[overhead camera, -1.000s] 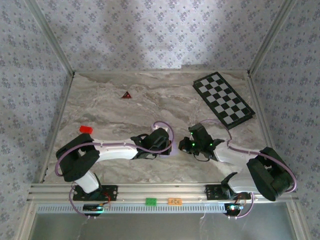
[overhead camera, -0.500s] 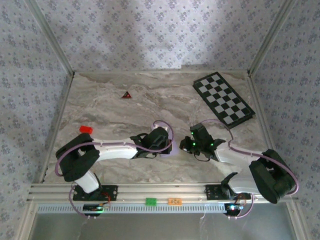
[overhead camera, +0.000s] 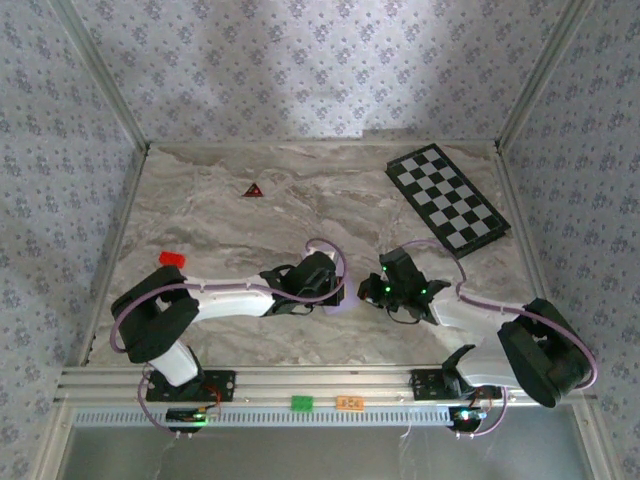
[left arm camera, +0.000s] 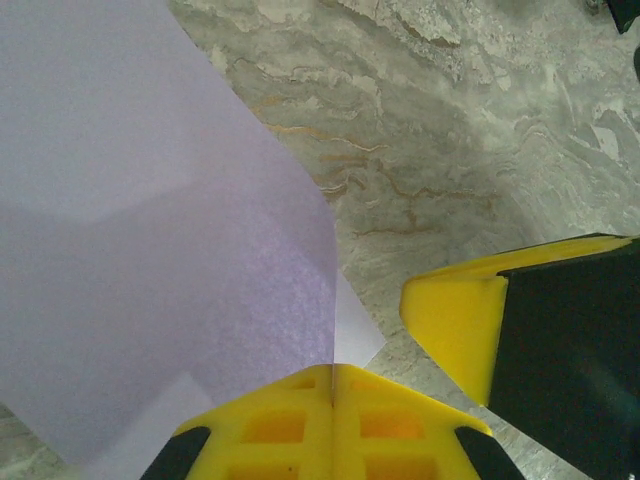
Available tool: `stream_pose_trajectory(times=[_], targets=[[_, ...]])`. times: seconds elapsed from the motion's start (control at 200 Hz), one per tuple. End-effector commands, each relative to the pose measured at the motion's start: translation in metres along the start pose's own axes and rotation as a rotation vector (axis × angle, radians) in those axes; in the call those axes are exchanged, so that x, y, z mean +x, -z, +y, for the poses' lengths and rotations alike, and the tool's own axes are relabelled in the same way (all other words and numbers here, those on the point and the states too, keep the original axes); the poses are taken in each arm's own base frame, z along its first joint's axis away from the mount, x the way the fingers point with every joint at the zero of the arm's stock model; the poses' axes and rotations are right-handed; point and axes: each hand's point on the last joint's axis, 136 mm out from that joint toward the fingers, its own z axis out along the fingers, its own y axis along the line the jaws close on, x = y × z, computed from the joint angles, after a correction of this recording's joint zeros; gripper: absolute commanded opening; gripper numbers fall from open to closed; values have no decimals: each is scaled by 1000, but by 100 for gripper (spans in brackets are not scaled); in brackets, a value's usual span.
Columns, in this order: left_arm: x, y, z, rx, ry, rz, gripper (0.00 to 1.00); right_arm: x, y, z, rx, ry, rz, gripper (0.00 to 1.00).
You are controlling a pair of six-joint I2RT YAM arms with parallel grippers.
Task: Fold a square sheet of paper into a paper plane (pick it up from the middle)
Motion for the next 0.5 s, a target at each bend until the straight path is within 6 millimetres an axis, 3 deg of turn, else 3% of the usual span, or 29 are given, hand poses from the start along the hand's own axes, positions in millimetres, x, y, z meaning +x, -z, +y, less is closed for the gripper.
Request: stream_pose_trajectory(times=[0.0,0.495], targets=[[-9,4,-11,37,9,-18,0,5,-1,6,-48,-19,2,0],[-7,3,-10,46,14,-16,0,16,-20,17,-83,-11,64,0]])
